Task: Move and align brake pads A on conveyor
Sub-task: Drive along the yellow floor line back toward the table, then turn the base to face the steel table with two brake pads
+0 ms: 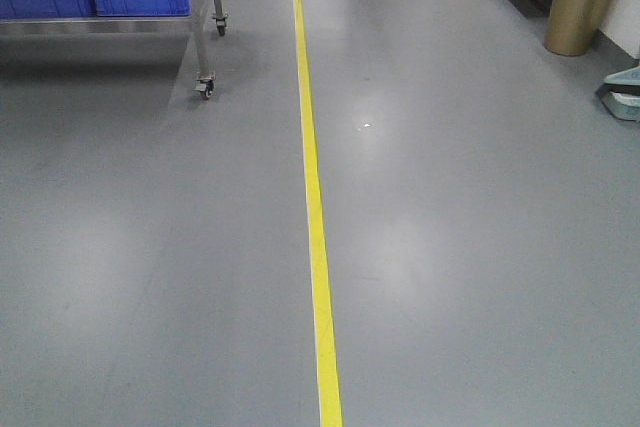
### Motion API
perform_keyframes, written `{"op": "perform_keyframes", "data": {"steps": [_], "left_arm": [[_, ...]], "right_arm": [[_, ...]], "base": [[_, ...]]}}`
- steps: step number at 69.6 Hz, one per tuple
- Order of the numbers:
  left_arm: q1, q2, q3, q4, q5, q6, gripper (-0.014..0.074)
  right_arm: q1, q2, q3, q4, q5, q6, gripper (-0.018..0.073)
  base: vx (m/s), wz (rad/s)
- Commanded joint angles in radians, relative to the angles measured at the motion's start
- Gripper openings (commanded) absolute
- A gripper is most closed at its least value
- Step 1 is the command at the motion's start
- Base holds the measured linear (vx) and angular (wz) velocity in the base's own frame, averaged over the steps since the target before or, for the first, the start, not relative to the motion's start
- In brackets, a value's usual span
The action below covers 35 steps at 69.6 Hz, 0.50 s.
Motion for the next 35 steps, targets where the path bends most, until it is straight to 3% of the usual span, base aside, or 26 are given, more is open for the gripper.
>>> {"op": "perform_keyframes", "data": {"steps": [1,18,35], "left_arm": [[-0.006,0.008,-0.019,-0.015,-0.032,0.0,0.0544],[-0.006,0.008,-0.019,-0.015,-0.032,0.0,0.0544],[-0.006,0.008,-0.019,-0.015,-0.032,0.0,0.0544]], "right_arm": [[-0.002,0.002,-0.021,0.0,-0.07,-0.011,0.0477],[-0.002,0.002,-0.021,0.0,-0.07,-0.011,0.0477],[-0.002,0.002,-0.021,0.0,-0.07,-0.011,0.0477]], "base": [[0.34,0.06],[0.31,0.19],[0.27,0.48]]}}
